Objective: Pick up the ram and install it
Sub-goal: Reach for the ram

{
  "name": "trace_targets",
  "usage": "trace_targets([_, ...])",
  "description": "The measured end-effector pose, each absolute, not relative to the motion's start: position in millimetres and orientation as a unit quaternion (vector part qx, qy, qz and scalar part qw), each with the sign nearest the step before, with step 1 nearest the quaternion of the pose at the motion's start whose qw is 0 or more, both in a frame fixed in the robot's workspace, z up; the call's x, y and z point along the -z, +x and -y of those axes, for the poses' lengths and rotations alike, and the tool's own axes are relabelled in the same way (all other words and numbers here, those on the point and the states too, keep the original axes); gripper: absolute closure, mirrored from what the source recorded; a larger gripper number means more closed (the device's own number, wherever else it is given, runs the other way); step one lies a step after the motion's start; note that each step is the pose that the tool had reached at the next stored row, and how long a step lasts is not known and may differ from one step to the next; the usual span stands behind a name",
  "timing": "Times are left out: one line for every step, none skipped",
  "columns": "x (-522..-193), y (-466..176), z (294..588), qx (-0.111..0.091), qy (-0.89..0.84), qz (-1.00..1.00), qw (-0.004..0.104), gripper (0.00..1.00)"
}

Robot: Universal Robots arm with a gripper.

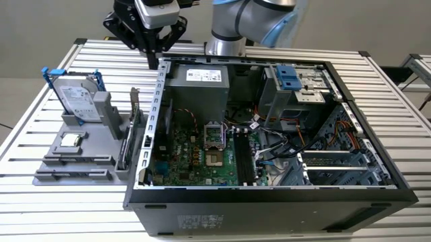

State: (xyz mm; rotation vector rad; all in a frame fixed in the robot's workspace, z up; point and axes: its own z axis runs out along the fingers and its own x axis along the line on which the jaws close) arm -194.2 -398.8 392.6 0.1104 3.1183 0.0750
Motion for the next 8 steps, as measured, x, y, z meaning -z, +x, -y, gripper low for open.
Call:
trace_targets([-392.6, -195.2, 398.8, -0.024, 0.035, -0.999, 0.01, 1.0])
trace_targets([-392.6, -196.1, 398.8, -0.024, 0.035, -0.999, 0.01, 1.0])
trace_targets([-392.6, -197.0, 398.8, -0.024, 0.035, -0.999, 0.01, 1.0])
trace_targets([-392.6, -197.9, 398.8, -0.024, 0.035, -0.999, 0.01, 1.0])
trace_targets([-392.6, -198.7, 398.8, -0.024, 0.035, -0.999, 0.01, 1.0])
trace_targets([-392.6, -199.6, 398.8, -0.024, 0.035, -0.999, 0.01, 1.0])
trace_targets([-392.6, -200.4, 398.8, -0.024, 0.035, -0.999, 0.01, 1.0])
trace_targets([-392.6, -201.3, 398.8, -0.024, 0.035, -0.999, 0.01, 1.0])
